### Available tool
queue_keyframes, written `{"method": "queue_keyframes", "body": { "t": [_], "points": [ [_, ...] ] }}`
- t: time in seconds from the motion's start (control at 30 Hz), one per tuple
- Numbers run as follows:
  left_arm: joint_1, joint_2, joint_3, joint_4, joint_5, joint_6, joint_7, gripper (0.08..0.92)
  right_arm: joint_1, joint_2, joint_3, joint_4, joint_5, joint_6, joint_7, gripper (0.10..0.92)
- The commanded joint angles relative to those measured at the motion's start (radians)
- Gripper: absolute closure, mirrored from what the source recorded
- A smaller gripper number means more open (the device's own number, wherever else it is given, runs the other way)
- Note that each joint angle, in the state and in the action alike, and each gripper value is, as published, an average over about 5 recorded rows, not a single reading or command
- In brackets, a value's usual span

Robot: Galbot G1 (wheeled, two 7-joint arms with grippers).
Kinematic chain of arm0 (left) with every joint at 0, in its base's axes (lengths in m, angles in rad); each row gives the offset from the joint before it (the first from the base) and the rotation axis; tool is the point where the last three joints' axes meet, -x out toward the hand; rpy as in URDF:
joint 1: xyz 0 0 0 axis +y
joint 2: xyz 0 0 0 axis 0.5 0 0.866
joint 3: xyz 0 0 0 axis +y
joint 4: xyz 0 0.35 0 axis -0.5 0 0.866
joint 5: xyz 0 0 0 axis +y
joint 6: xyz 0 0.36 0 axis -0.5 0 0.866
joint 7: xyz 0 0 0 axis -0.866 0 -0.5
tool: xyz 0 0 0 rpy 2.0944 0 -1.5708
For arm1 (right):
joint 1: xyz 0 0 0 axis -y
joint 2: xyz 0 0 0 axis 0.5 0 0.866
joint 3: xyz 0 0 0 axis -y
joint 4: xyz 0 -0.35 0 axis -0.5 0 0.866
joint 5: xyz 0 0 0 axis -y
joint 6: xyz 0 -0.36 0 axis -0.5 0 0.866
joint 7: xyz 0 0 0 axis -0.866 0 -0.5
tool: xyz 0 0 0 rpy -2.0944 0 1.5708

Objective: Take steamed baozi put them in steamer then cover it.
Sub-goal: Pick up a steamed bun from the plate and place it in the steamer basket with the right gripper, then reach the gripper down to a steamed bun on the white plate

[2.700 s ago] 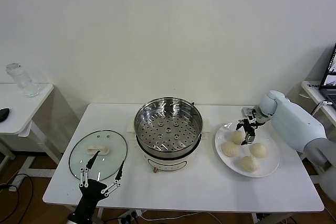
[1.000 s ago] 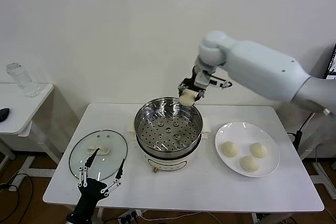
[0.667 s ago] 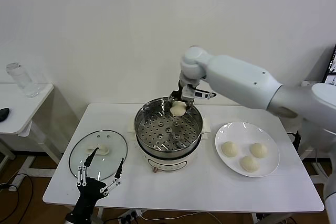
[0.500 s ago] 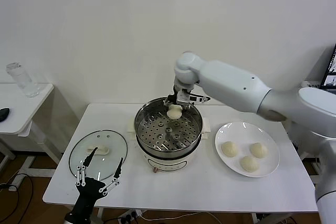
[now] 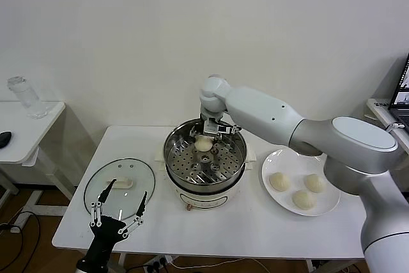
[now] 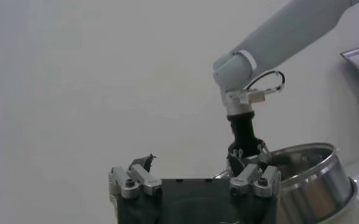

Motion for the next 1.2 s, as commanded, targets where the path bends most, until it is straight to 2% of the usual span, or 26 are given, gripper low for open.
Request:
{"method": "queue_keyframes", "body": {
  "t": [0.03, 0.13, 0.27, 0.47, 0.63, 0.9, 1.2],
  "points": [
    [0.001, -0.001, -0.005, -0.001, -0.001, 0.0, -0.001, 0.177, -0.016, 0.023, 0.014, -0.027, -0.019, -0.002, 0.01, 0.244],
    [0.003, -0.001, -0.011, -0.003, -0.001, -0.001, -0.001, 0.177, 0.012, -0.022, 0.008, 0.034, 0.056, -0.032, -0.024, 0.212],
    [0.004, 0.0, -0.014, -0.001, -0.002, -0.003, -0.001, 0.177, 0.08, -0.133, 0.006, 0.144, 0.258, -0.132, -0.109, 0.203],
    [-0.001, 0.002, -0.007, -0.005, 0.001, -0.001, -0.001, 0.177, 0.263, -0.364, -0.067, 0.227, 0.671, -0.448, -0.164, 0.203],
    [-0.005, 0.008, 0.001, -0.003, 0.01, -0.004, -0.001, 0.177, 0.356, -0.528, -0.187, 0.184, 0.879, -0.671, -0.148, 0.203],
    [-0.015, 0.009, 0.015, 0.0, 0.015, -0.004, -0.001, 0.177, 0.29, -0.698, -0.368, 0.202, 0.934, -0.769, -0.12, 0.203],
    [-0.01, 0.003, 0.003, 0.002, 0.017, -0.003, -0.003, 0.177, 0.075, -0.691, -0.374, 0.194, 0.883, -0.783, -0.044, 0.203]
  ]
}}
